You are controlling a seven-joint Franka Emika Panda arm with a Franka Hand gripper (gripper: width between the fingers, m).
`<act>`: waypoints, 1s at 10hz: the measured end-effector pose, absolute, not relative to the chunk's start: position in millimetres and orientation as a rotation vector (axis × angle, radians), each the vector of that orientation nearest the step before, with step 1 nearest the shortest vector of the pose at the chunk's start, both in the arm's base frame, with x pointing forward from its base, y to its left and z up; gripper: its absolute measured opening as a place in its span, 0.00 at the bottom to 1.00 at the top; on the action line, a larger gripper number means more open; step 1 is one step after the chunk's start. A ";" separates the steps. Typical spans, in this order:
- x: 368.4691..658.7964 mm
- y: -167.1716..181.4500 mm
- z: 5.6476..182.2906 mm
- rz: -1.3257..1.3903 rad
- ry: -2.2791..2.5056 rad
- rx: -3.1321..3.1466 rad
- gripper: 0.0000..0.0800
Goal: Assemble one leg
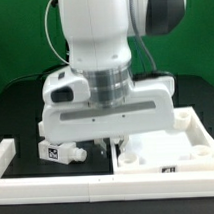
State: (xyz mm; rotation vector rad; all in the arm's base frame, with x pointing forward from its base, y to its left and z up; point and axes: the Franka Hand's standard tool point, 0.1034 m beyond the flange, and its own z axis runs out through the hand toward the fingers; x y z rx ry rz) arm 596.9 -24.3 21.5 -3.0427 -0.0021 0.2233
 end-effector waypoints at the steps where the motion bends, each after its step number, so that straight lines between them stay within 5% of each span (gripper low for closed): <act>1: 596.8 -23.6 13.4 0.213 -0.021 -3.056 0.07; 9: 599.4 -22.2 7.8 0.211 0.030 -3.069 0.07; 10: 599.5 -22.1 7.8 0.210 0.029 -3.069 0.19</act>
Offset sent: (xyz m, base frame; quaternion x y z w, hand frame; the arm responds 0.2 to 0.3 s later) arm 0.0087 -0.0198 -0.0223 -0.0360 0.0191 -0.0058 0.9992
